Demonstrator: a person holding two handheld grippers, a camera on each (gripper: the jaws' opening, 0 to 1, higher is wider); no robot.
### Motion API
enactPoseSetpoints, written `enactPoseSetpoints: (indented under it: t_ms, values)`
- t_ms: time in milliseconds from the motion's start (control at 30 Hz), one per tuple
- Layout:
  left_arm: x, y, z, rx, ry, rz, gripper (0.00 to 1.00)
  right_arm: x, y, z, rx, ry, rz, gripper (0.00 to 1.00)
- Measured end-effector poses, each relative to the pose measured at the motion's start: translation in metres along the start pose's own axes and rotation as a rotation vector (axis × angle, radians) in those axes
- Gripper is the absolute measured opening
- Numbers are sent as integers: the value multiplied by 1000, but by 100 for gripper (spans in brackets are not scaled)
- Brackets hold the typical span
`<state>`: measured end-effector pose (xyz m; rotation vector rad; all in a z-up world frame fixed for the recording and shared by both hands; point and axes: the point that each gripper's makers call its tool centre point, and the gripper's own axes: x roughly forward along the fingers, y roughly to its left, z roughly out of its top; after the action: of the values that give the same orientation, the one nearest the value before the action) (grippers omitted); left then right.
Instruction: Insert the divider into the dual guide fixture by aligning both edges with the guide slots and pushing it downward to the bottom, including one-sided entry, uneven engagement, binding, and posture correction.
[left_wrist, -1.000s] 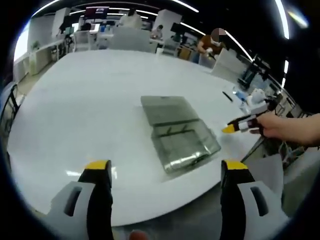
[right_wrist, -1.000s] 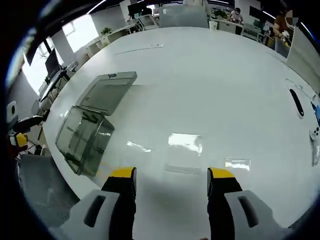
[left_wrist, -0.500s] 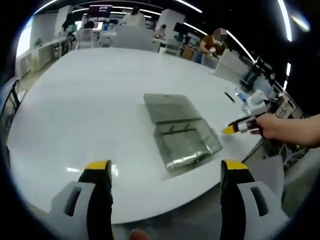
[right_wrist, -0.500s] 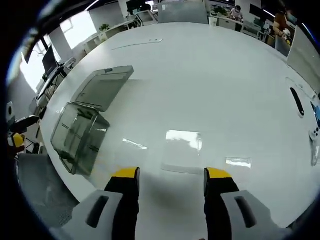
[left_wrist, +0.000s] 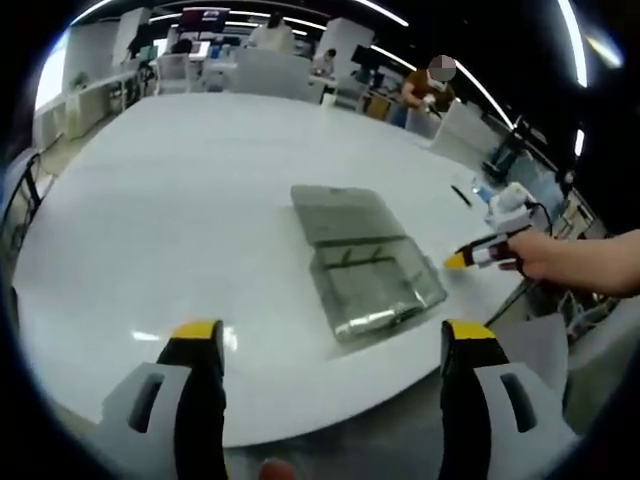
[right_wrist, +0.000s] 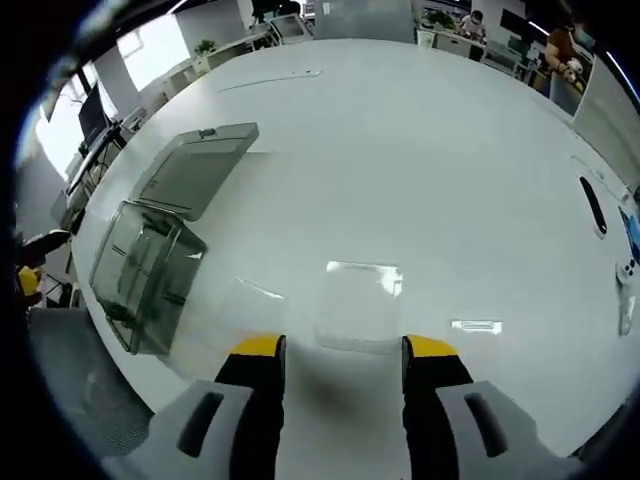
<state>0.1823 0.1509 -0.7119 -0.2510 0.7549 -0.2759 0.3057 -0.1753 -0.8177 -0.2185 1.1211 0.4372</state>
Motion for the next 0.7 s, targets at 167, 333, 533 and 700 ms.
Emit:
enactPoseSetpoints:
  t_ms: [167, 333, 533, 700]
  values:
    - [0, 2, 1, -5, -1, 3, 88, 2, -4, 2, -6, 2, -14, 41]
    - [1, 2, 0, -10, 1, 5, 87, 5, -7, 2, -17, 16, -27, 39]
    - [1, 2, 0, -16, -1, 5, 87, 10, -12, 2, -31, 31, -46, 37]
    - [1, 4, 0, -18, 0, 9, 87, 12, -14, 3, -20, 37, -51, 37]
